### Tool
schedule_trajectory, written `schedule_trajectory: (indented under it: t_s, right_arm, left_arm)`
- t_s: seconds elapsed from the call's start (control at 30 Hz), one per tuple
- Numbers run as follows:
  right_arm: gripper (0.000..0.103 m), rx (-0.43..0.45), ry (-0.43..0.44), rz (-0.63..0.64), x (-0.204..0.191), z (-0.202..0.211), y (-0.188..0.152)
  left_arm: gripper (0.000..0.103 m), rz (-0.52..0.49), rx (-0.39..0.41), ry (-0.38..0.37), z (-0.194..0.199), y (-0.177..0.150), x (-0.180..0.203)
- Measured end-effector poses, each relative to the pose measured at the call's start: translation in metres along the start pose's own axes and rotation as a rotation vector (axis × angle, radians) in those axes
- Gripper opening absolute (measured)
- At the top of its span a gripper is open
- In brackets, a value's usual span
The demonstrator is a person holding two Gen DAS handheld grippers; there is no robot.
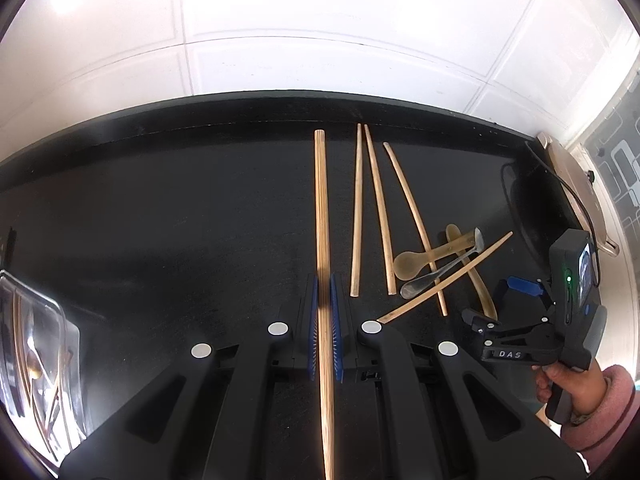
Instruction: Organize utensils
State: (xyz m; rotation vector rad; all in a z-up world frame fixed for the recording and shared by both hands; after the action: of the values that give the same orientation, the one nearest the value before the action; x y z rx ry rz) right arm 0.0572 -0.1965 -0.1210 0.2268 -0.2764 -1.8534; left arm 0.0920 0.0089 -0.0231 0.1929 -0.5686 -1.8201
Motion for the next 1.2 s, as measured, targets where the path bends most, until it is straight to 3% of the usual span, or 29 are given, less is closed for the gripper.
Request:
schedule_trajectory:
  t_s: [0.03,0.07,0.17,0.27,0.43,0.47,0.57,0.7,0.8,0.83,0.87,0.9,0.93,1.07,1.2]
  right_arm:
    - [0.068,0.030,0.008,0.025,-0.008,0.005,0.003]
    - [0.015,0.044,0.015,0.055,-0.016,0.011,0.007]
    - [0.014,0.008,0.110,0.023,-0.020,0.011,0.009]
    - [0.014,0.005,0.214,-0.093,-0.007,0.024,0.010]
    - [0.012,0.146,0.192,-0.081,0.003,0.084,0.020]
    - [0.000,0.156,0.211,-0.090,0.005,0.092,0.020]
    - [0.001,0.145,0.235,-0.113,0.009,0.096,0.015]
    - [0.001,0.054,0.170,-0.099,0.018,0.071,-0.005]
    - [0.001,0.063,0.135,-0.079,0.023,0.065,-0.022]
    - [0.003,0.063,0.117,-0.063,0.023,0.062,-0.027]
    - [0.026,0.055,0.100,-0.032,0.023,0.059,-0.033]
    - [0.084,0.051,0.082,-0.011,0.022,0.056,-0.035]
    - [0.096,0.075,0.077,0.013,0.021,0.055,-0.039]
    - [0.095,0.088,0.017,0.069,0.025,0.044,-0.042]
    - [0.095,0.075,0.022,0.076,0.031,0.033,-0.038]
  left_arm:
    - [0.005,0.010,0.002,0.003,0.001,-0.001,-0.003]
    - [0.005,0.016,0.003,0.005,0.001,-0.002,-0.004]
    - [0.005,0.040,0.008,0.001,0.002,-0.004,-0.008]
    - [0.005,0.045,0.017,-0.001,0.004,-0.005,-0.008]
    - [0.005,0.054,0.014,-0.022,0.000,-0.005,-0.005]
    - [0.005,0.052,0.014,-0.029,-0.001,-0.004,-0.003]
    - [0.005,0.028,0.021,-0.048,-0.002,0.001,0.008]
    - [0.005,-0.020,0.033,-0.065,0.000,0.005,0.024]
    - [0.005,-0.026,0.029,-0.073,-0.002,0.006,0.030]
    - [0.005,-0.026,0.028,-0.072,-0.003,0.006,0.031]
    - [0.005,-0.027,0.026,-0.073,-0.003,0.006,0.032]
    - [0.005,-0.029,0.026,-0.072,-0.002,0.006,0.032]
    - [0.005,-0.032,0.027,-0.071,-0.002,0.006,0.033]
    - [0.005,-0.046,0.018,-0.064,-0.002,0.003,0.032]
    - [0.005,-0.025,-0.013,-0.060,-0.010,-0.003,0.029]
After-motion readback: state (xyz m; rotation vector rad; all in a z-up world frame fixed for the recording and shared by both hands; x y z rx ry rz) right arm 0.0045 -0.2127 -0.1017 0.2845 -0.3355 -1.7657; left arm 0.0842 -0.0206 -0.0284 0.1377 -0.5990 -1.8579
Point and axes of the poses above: each gripper's, at about its wrist camera, not at the fingertips, and z roughly against the way its jaws point, x to its right, y to its top, the point moved 3 cm from there along -z, roughly the way its jaws point, and after that the axes turned 1 degree about y, right-handed, at the moved point
